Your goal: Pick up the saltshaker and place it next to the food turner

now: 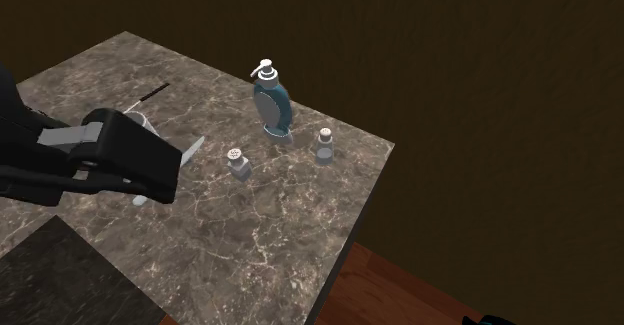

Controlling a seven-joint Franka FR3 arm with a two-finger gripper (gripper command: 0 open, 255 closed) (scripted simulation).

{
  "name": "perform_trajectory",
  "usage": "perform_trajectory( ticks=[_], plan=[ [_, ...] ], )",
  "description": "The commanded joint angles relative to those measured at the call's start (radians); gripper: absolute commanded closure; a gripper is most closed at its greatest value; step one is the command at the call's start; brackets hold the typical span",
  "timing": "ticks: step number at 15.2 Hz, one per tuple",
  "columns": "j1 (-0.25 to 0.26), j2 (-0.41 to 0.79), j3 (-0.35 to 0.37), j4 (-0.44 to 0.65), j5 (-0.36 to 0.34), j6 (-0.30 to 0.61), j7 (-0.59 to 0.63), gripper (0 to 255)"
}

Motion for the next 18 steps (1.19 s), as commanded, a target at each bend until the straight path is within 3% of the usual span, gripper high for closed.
perform_trajectory(
  ticks=[1, 9, 18],
  plan=[
    [0.0, 0.0, 0.0, 0.0, 0.0, 0.0, 0.0, 0],
    [-0.026, 0.238, -0.067, 0.026, -0.024, 0.184, -0.088, 0],
    [-0.046, 0.55, -0.134, 0.155, -0.018, 0.337, -0.185, 0]
  ],
)
